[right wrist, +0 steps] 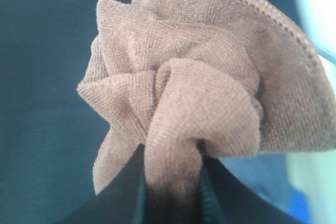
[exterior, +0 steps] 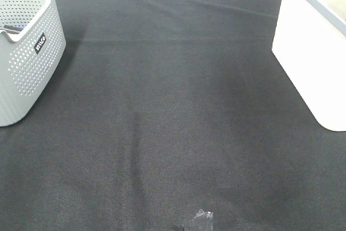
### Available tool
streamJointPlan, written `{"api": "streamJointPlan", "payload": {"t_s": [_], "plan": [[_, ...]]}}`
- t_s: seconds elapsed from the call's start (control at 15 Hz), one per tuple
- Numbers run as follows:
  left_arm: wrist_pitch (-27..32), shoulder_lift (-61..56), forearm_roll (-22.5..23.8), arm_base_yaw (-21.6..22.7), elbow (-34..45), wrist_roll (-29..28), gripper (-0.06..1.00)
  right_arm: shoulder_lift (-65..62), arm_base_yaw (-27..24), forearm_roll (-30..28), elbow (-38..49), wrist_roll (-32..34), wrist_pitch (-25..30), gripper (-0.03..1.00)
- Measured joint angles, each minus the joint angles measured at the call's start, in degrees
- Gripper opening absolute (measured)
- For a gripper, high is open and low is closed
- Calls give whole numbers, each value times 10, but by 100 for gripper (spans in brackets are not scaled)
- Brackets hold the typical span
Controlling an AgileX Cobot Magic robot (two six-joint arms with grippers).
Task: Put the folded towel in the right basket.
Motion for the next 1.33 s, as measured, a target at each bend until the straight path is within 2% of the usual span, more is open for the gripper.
{"api": "streamJointPlan", "payload": {"t_s": [0.07, 0.13, 0.47, 0.53, 0.67, 0.73, 0.87, 1.0, 1.33], "plan": [[0, 0, 0, 0, 0, 0, 99, 21, -45, -3, 17, 14, 0, 20], [0, 0, 0, 0, 0, 0, 99, 38, -60, -6, 34, 15, 0, 20], [0, 0, 0, 0, 0, 0, 99, 101, -68, -33, 64, 36, 1, 21], [0, 0, 0, 0, 0, 0, 99, 101, -68, -35, 64, 41, 1, 34], [0, 0, 0, 0, 0, 0, 99, 100, -68, -36, 64, 41, 1, 81], [0, 0, 0, 0, 0, 0, 99, 100, -68, -36, 64, 30, 1, 92], [0, 0, 0, 0, 0, 0, 99, 100, -68, -23, 64, -15, 1, 96], [0, 0, 0, 0, 0, 0, 99, 89, -63, -5, 64, -17, 1, 96], [0, 0, 0, 0, 0, 0, 99, -7, 68, -112, 64, 36, 0, 97]]}}
